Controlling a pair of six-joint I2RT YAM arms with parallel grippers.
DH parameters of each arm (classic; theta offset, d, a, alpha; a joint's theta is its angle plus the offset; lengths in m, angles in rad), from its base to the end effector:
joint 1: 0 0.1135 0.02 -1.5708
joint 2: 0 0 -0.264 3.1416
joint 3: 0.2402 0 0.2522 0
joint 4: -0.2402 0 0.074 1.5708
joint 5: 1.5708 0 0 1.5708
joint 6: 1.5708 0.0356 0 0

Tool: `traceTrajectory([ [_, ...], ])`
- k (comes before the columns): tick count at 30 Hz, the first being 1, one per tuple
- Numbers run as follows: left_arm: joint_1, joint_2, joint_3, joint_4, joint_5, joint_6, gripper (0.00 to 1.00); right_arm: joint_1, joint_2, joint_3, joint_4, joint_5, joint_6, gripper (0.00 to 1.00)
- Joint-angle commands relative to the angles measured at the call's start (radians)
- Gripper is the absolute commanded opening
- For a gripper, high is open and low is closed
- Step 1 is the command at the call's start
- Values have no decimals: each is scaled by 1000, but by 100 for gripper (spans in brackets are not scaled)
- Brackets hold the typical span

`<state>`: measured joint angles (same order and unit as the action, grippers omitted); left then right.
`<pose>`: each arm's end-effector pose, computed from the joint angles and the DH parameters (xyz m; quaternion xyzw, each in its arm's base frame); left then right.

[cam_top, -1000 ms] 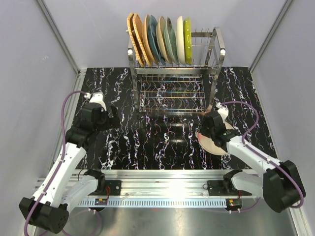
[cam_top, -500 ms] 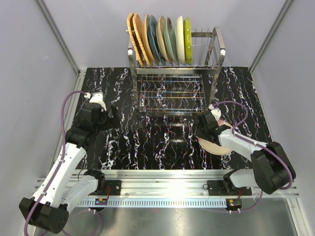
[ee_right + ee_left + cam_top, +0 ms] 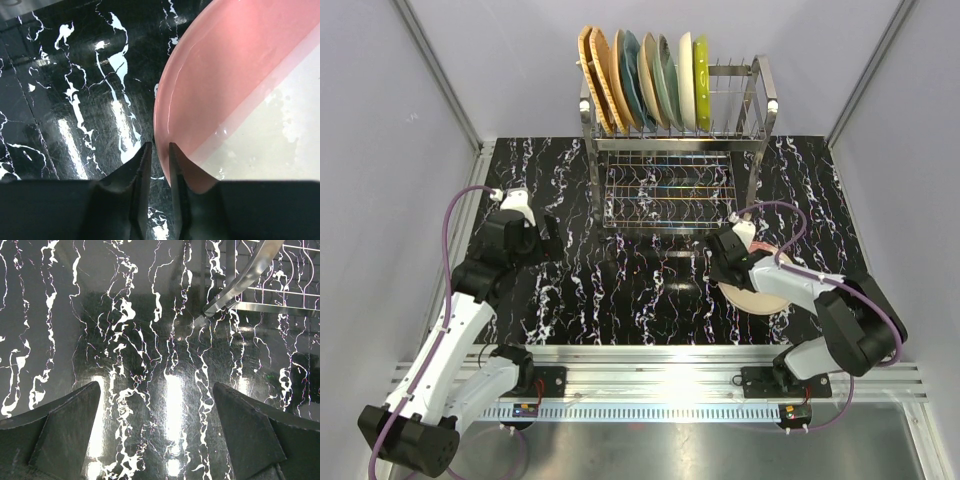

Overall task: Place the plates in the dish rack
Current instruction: Grab a plate with the right arm

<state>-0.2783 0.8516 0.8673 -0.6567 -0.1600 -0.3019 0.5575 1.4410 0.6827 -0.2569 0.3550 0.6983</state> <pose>0.1723 -0.0433 0.3107 -0.0463 0.8905 -0.0594 0.4487 0.2285 0.1279 0.1592 0.1149 0.9408 0.0212 0.3182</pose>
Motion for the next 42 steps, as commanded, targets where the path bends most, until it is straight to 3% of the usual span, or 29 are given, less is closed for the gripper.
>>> traceTrajectory([
  [1, 4, -16, 1, 37, 20, 18, 99, 35, 39, 31, -31, 12, 15, 24],
  [8, 4, -19, -1, 39, 27, 17, 99, 140, 87, 51, -1, -22, 32, 19],
  [12, 4, -20, -1, 39, 31, 17, 99, 205, 130, 93, -33, -8, 35, 8],
  [21, 4, -20, -5, 45, 57, 4, 99, 372, 113, 156, -28, -27, 30, 0],
  [31, 4, 76, 33, 68, 342, -143, 99, 444, 65, 103, 59, -51, 33, 0],
  [32, 4, 79, 15, 119, 437, -166, 99, 452, 53, 97, 68, -50, 30, 0],
  [36, -4, 69, -146, 325, 591, -325, 99, 472, 22, 72, 91, -37, 39, 0],
  [42, -131, 73, -269, 430, 478, -430, 99, 512, -31, 37, 87, -14, 61, 0],
])
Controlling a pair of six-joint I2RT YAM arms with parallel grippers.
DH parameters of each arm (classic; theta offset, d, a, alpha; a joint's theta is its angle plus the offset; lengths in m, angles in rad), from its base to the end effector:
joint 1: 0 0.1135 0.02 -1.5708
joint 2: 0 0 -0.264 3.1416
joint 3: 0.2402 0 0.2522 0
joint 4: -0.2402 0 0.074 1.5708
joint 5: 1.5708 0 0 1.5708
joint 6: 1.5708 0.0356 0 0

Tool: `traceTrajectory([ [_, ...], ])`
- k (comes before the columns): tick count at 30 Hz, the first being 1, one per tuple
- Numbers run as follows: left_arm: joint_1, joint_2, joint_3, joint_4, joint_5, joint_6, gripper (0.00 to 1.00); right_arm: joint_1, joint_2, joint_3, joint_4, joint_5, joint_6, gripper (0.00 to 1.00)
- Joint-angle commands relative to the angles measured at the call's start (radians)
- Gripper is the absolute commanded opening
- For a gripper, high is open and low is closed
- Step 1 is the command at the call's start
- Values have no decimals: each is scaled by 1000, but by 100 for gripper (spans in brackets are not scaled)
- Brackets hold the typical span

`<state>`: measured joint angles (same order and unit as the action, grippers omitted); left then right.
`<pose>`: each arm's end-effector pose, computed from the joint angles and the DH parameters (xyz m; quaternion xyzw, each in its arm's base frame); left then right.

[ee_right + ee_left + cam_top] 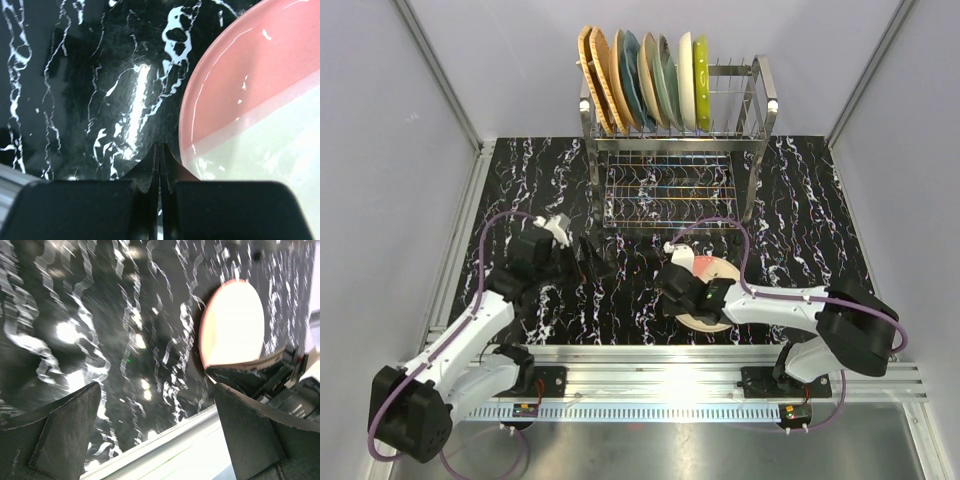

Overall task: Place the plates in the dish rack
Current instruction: Grab a plate with the right arm

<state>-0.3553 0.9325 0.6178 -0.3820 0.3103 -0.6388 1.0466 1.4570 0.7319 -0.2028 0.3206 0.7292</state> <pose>0.1809 -0.0787 0.2375 -0.0617 0.8954 -0.3225 0.3008 0.1487 0.2349 0.1720 -0.0982 0.9328 0.1464 0.3143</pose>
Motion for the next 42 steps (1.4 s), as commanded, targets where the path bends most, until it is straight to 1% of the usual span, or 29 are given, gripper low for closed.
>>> traceTrajectory([
  [1, -71, -4, -41, 169, -20, -101, 99, 27, -55, -12, 26, 26, 30, 0],
  [2, -97, 9, -47, 186, -33, -107, 99, 38, -69, -12, 7, 35, 30, 1],
  [4, -122, 26, -55, 199, -59, -111, 99, 44, -87, -6, -21, 67, 32, 10],
  [5, -141, 49, -56, 210, -78, -114, 99, 44, -105, -3, -53, 80, 33, 23],
  [7, -168, 83, -59, 238, -89, -121, 99, 46, -122, 12, -96, 129, 44, 39],
  [9, -174, 103, -49, 235, -96, -114, 99, 53, -124, 26, -158, 187, 53, 46],
  [13, -177, 112, -23, 177, -160, -70, 99, 66, -78, 69, -220, 256, 36, 46],
  [15, -175, 111, -10, 155, -177, -50, 99, 69, -47, 93, -240, 265, 13, 46],
  [19, -174, 97, -6, 126, -211, -30, 99, 90, 61, 187, -288, 301, 3, 46],
  [22, -174, 94, -13, 109, -246, -22, 99, 119, 143, 227, -284, 301, -20, 46],
  [25, -162, 103, -6, 80, -258, -12, 99, 125, 172, 244, -264, 281, -27, 46],
  [26, -145, 104, -4, 72, -261, -12, 99, 127, 199, 251, -291, 285, -11, 46],
  [31, -105, 101, -10, 83, -223, -30, 99, 128, 291, 299, -362, 333, 7, 45],
  [38, -91, 137, -1, 97, -159, -35, 99, 156, 387, 371, -472, 420, 4, 42],
  [42, -86, 154, -1, 101, -145, -36, 99, 162, 414, 391, -498, 436, 13, 38],
])
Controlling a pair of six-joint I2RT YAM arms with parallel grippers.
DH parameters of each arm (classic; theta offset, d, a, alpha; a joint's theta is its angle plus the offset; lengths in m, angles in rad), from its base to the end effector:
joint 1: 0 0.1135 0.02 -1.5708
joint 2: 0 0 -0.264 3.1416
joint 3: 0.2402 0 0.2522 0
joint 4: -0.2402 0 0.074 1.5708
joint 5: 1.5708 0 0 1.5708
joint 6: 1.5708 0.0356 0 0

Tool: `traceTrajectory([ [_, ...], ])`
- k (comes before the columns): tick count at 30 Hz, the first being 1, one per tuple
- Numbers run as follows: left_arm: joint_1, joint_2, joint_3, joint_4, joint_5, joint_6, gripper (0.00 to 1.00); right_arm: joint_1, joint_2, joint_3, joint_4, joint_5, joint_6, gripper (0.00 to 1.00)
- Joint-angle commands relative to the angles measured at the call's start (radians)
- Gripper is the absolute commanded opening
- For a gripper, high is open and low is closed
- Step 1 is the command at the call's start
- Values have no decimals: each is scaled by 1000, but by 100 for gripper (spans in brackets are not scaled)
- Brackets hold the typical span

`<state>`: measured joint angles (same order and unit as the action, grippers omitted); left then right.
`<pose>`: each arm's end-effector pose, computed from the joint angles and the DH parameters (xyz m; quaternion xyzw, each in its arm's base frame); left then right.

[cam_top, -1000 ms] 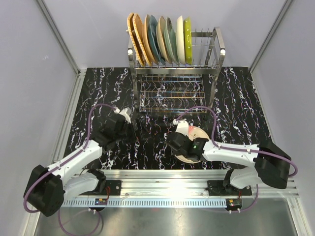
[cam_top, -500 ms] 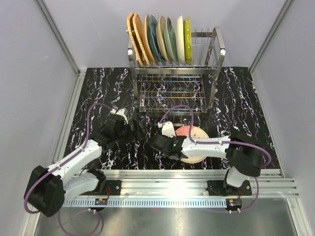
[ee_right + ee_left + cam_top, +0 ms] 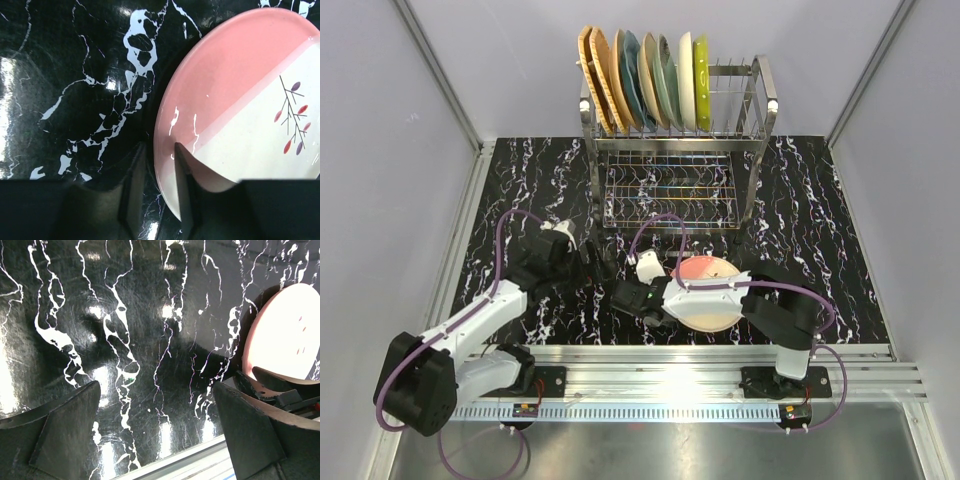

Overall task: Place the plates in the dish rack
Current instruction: Grab a plate with the right arm, then pass the plate from the right arm to the left

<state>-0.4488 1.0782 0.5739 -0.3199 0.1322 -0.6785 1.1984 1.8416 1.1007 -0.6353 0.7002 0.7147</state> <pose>0.1897 -0.0966 0.2001 -0.0825 0.9257 -0.2464 0.2747 0.1420 0.3004 0.1475 -0.1916 0.9157 -0.1222 0.3316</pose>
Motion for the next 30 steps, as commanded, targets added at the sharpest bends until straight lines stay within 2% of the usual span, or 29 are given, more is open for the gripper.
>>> traceTrajectory([
  [1, 7, 6, 43, 41, 32, 2, 99, 12, 37, 21, -70, 56, 38, 35],
  [4, 7, 0, 41, 41, 32, 2, 99, 12, 41, 7, -67, 56, 49, 27],
  [5, 9, -1, 40, 42, 30, 2, 99, 12, 41, 2, -60, 56, 48, 19],
  [10, 9, 8, 38, 53, 46, -1, 99, 18, 21, -2, -34, 56, 13, 0],
  [21, 7, 75, 27, 159, 155, -52, 99, 107, -44, 53, -7, 84, -12, 0],
  [30, -24, 163, 12, 294, 248, -125, 99, 153, -175, -10, 100, 68, 2, 0],
])
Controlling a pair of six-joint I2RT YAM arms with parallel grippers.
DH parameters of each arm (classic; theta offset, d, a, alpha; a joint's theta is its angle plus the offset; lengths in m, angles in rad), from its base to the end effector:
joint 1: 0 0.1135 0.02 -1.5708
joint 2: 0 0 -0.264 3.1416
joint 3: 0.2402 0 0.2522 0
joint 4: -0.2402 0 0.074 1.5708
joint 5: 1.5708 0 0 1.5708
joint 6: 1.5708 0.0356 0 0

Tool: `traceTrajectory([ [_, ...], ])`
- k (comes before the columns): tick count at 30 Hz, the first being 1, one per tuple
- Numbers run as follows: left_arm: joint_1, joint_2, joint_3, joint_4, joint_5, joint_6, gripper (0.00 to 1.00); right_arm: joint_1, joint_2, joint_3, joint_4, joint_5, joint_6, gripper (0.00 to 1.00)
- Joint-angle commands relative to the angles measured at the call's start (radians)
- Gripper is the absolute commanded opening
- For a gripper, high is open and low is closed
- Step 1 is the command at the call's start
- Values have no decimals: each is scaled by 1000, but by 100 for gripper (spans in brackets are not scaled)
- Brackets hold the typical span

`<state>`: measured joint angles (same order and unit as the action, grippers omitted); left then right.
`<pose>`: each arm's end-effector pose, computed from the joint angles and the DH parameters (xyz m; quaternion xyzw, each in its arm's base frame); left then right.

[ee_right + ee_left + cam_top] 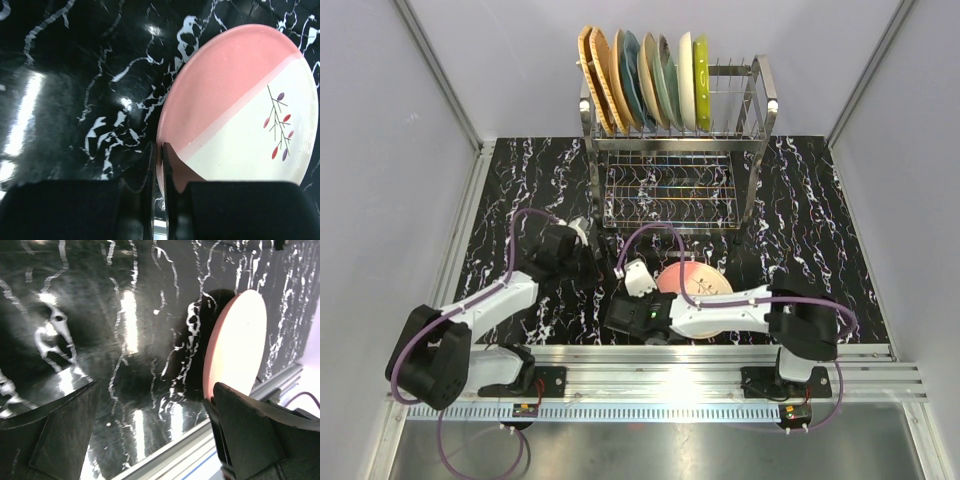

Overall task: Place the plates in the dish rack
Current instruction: Pass the plate from the right arm to the left

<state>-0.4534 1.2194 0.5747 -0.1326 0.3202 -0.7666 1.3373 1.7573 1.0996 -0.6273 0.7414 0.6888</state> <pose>0.2089 -0.1142 0.1865 -0.0812 0.9090 -0.3391 0.2284 0.0992 0.3133 0.1745 -0.2450 0.8909 -0.0772 0.3745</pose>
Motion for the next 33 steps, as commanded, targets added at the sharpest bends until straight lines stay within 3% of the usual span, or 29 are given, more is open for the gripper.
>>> traceTrajectory([
  [1, -24, 29, 13, 114, 57, -40, 99, 14, -100, -15, 115, 16, 26, 0],
  [21, -146, 189, 45, 338, 122, -210, 99, 65, -229, -35, 218, 9, -1, 0],
  [25, -194, 216, 40, 353, 83, -233, 98, 68, -254, -43, 239, 3, -3, 0],
  [29, -220, 275, 24, 450, 117, -286, 91, 71, -280, -56, 262, 6, -18, 0],
  [33, -243, 305, 25, 516, 146, -329, 78, 74, -289, -75, 288, -3, -21, 0],
])
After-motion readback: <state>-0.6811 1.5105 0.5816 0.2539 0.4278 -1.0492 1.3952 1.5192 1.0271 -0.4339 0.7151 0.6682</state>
